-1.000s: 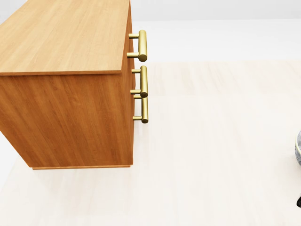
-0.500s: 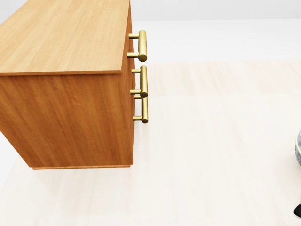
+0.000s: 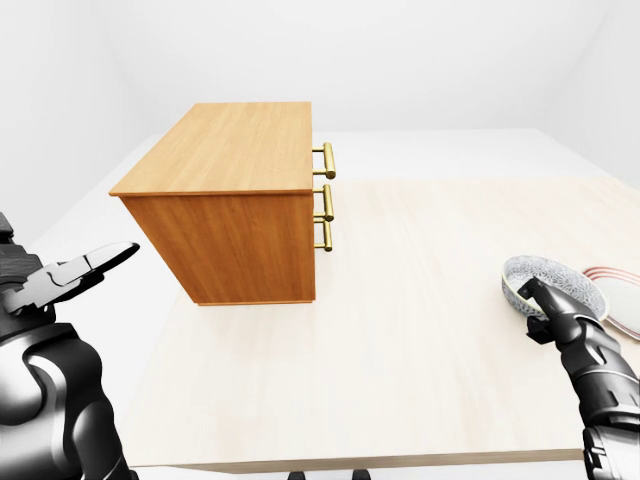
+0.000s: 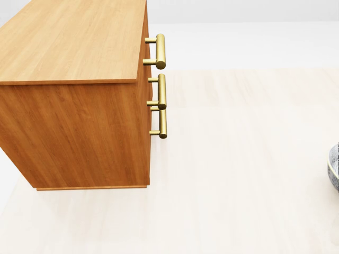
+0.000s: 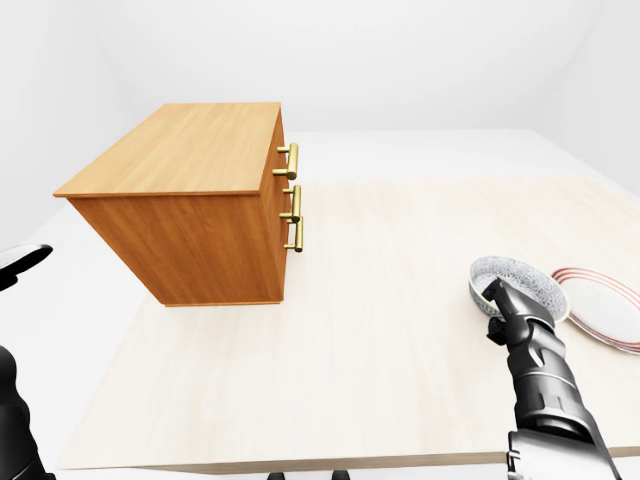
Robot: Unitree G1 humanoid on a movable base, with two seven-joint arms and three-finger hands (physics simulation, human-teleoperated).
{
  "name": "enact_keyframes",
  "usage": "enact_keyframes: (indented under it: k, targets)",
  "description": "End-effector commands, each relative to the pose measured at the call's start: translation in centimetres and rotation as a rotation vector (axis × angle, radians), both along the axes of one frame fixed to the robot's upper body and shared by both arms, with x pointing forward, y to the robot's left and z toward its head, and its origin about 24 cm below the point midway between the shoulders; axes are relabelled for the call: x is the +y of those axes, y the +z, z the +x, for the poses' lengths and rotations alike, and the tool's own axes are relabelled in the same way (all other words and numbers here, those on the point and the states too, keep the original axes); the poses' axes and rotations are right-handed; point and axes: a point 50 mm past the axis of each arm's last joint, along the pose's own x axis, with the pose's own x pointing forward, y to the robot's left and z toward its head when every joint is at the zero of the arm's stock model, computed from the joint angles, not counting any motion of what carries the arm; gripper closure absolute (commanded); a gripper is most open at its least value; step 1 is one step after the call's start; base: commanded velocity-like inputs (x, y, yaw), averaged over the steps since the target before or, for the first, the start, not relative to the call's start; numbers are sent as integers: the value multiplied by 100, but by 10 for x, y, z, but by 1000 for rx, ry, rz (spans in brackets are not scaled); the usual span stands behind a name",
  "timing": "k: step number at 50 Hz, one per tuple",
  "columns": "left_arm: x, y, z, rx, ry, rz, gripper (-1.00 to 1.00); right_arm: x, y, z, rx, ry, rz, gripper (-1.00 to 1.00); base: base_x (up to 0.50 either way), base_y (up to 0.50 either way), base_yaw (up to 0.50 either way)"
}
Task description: Put the bowl on top of the cabinet.
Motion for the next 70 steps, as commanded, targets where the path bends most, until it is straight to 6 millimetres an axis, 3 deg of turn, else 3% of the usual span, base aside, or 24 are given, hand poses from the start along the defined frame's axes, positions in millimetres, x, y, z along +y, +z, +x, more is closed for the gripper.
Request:
enact_keyframes:
  k: [1, 5, 8, 9, 13, 17, 18, 19, 22, 24, 34, 40, 41, 44, 49, 58, 62, 70]
  targets:
    - [0, -1, 0, 2, -1, -1, -100, 11, -5, 4, 24, 33, 41, 100, 0, 0, 0]
    - [0, 0, 0, 1, -1, -1, -100, 11, 18, 17, -9, 53, 3, 100, 0, 0, 0]
    - [0, 0, 0, 1, -2, -1, -100, 17, 73, 43, -128, 116, -54, 100, 0, 0, 0]
    - [0, 0, 0, 1, -2, -1, -100, 18, 74, 43, -131, 117, -55, 100, 0, 0, 0]
    - [0, 0, 0, -3, -1, 0, -100, 40, 158, 78, -222, 227, -193, 100, 0, 0, 0]
    - [1, 2, -1, -9, 0, -1, -100, 51, 235, 94, -292, 229, -305, 100, 0, 0, 0]
    - [1, 2, -1, -9, 0, -1, -100, 58, 275, 96, -327, 226, -350, 100, 0, 0, 0]
    - [1, 2, -1, -9, 0, -2, -100, 63, 294, 98, -337, 238, -386, 100, 0, 0, 0]
    - [0, 2, -1, -8, -2, 2, -100, 84, 338, 105, -356, 273, -479, 100, 0, 0, 0]
    - [0, 2, -1, -10, -2, 2, -100, 99, 351, 108, -353, 298, -526, 100, 0, 0, 0]
    - [-2, 1, 2, 1, -7, 4, -100, 177, 385, 121, -415, 399, -589, 100, 0, 0, 0]
    - [-2, 1, 2, -2, -10, 3, -100, 226, 377, 130, -469, 489, -558, 100, 0, 0, 0]
    - [-2, 0, 3, 2, -10, 1, -100, 243, 370, 134, -483, 535, -539, 100, 0, 0, 0]
    - [-2, 0, 3, 2, -13, 0, -100, 266, 358, 138, -485, 598, -534, 100, 0, 0, 0]
    - [-2, 0, 2, 1, -16, -3, -100, 310, 359, 134, -561, 709, -484, 100, 0, 0, 0]
    - [-1, -1, 2, -2, -20, -10, -100, 363, 366, 119, -631, 841, -429, 100, 0, 0, 0]
    - [-3, -1, 1, -2, -23, -10, -100, 381, 369, 112, -660, 876, -493, 100, 0, 0, 0]
    - [-3, -3, 2, 6, -25, -16, -100, 405, 354, 107, -666, 956, -387, 100, 0, 0, 0]
